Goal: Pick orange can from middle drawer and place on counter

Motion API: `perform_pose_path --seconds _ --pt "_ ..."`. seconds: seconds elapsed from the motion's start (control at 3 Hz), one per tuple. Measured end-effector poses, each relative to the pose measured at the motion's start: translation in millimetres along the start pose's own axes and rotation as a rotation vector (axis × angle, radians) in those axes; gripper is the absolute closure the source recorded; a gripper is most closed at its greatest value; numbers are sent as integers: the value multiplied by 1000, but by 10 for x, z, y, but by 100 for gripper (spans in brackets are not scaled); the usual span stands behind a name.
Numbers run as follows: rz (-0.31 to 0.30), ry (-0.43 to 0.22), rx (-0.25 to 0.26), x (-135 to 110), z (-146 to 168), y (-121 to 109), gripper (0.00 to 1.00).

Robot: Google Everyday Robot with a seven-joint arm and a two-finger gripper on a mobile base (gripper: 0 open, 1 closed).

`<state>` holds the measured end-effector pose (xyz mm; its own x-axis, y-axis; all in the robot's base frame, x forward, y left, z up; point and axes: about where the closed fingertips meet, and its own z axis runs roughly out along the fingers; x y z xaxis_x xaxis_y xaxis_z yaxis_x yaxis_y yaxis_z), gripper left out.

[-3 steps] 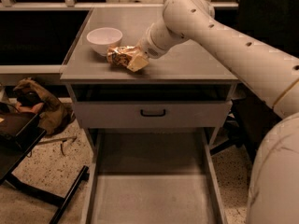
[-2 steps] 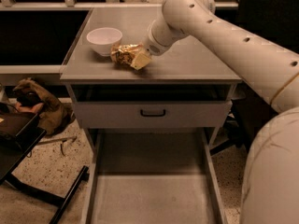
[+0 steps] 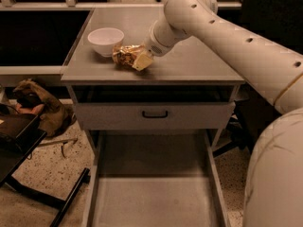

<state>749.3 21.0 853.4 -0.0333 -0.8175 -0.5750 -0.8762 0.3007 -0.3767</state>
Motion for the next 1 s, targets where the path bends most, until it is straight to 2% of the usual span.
perform_pose_path --seconds 0.67,1.0 --pt "0 0 0 0 0 0 12" --pt "0 0 0 0 2 1 0"
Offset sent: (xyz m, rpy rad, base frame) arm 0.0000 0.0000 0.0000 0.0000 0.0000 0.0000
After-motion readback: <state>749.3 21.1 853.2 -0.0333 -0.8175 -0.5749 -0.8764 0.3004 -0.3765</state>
